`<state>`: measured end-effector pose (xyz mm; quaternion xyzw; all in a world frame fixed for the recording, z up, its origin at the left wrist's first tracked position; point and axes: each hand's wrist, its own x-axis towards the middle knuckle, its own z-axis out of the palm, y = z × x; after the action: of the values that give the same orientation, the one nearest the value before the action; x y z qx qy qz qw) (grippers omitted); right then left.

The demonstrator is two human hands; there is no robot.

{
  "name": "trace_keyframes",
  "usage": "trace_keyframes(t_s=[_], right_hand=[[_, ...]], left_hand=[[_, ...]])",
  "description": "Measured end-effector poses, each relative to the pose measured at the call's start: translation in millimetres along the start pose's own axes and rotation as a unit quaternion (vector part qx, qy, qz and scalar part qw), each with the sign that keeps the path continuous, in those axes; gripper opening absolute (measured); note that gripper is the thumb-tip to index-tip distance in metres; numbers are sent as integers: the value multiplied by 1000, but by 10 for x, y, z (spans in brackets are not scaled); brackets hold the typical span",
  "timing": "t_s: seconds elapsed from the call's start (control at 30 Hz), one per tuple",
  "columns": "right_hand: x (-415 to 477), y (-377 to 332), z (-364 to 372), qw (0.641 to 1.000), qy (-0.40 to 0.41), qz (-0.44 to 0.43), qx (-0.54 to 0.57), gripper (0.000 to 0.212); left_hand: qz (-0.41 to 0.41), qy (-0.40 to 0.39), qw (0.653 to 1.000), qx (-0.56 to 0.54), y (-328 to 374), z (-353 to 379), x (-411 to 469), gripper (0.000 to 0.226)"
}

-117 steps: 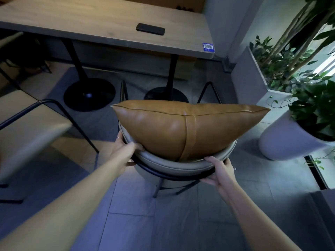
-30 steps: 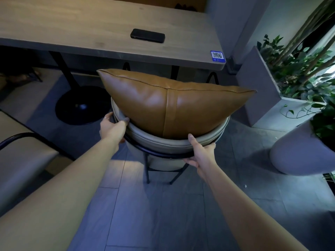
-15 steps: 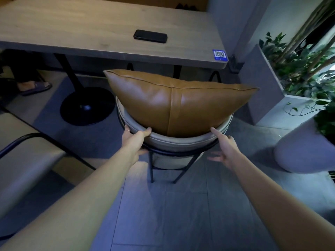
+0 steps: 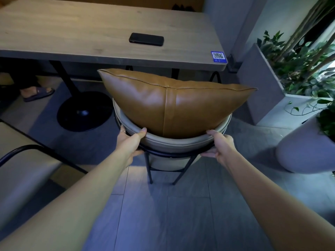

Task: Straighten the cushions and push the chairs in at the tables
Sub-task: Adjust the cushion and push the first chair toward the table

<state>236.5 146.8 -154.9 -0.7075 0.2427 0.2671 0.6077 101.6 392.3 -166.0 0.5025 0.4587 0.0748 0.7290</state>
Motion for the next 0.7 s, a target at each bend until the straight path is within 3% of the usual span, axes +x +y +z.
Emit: trace_keyframes(t_s=[0.13, 0.3, 0.4, 0.47, 0.6, 0.7], right_hand=[[-19, -28, -27, 1000, 3, -3, 4, 63], [-65, -34, -109, 1000, 16, -11, 21, 71], [-99, -20, -145, 1000, 11, -14, -1, 79], [-114, -15, -183, 996, 25, -57, -70, 82], [-146, -49, -221, 935, 84, -196, -283, 80], [-189, -30, -202, 842, 128, -324, -412, 53]], left_hand=[[5, -2, 1000, -10, -23, 39, -17, 93], [-10, -14, 1000, 6, -29, 92, -48, 102], [-17, -1, 997, 80, 45, 89, -120, 105], [32, 49, 991, 124, 157, 123, -206, 102], [220, 168, 942, 192, 544, 402, -567, 96], [370, 163, 857, 320, 776, 683, -831, 95]])
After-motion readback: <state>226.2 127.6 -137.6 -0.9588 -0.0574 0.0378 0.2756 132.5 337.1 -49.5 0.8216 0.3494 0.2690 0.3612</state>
